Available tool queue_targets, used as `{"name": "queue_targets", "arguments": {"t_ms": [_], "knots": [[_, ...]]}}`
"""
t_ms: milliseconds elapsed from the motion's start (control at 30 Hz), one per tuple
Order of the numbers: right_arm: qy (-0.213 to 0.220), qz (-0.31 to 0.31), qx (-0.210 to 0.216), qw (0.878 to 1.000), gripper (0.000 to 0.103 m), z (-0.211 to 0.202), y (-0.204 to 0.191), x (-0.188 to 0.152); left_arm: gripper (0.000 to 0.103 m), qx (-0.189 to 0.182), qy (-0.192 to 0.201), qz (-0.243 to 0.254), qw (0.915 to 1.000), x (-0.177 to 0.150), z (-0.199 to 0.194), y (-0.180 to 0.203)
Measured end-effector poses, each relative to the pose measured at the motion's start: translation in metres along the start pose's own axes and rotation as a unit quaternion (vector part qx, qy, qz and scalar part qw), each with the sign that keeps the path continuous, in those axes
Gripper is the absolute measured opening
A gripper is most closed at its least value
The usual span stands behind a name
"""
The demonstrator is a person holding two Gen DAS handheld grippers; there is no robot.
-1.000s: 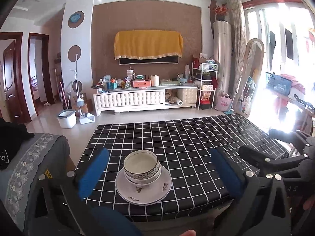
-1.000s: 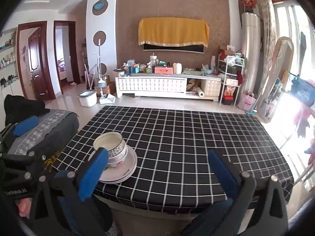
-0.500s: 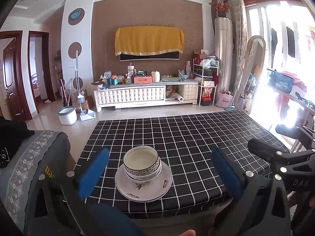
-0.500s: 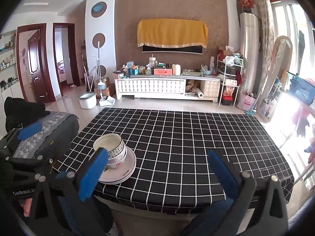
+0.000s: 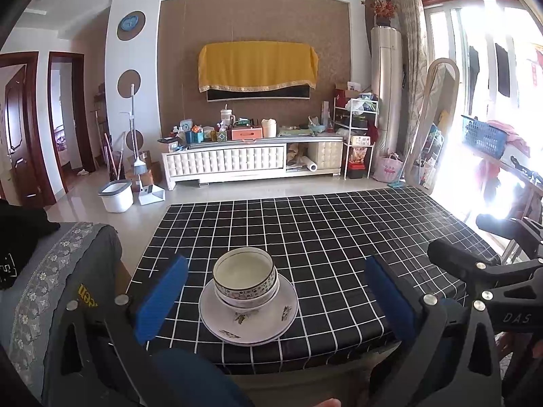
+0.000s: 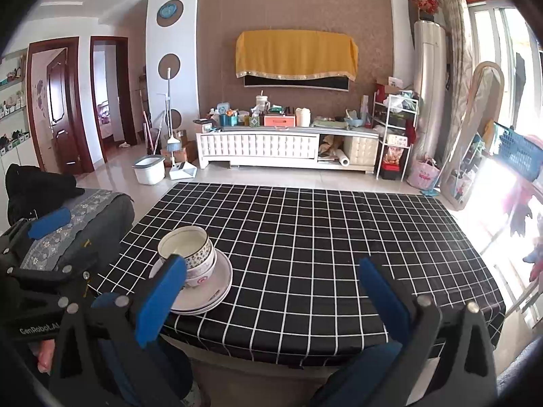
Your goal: Organize plates and bowls
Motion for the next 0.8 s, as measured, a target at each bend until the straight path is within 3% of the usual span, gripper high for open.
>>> {"name": "queue_targets", "arguments": {"t_ms": [800], "knots": [[-0.001,0.000,0.002,1.000,0.103,-0.0006,-0.0009,-0.0008,0.103,-0.007,-0.007,-0.008,0.9999,-0.0021,-0.0007,-0.0017]]}}
Point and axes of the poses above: each gripper's, at about its wrist camera, not at the fingertips, and z roughly the way its jaws point, y to its right, x to its top, the point moved 5 cm from there along z, roughly the way its jaws point, and after that the axes turned 11 degrees about -x, right-handed, at the moved point
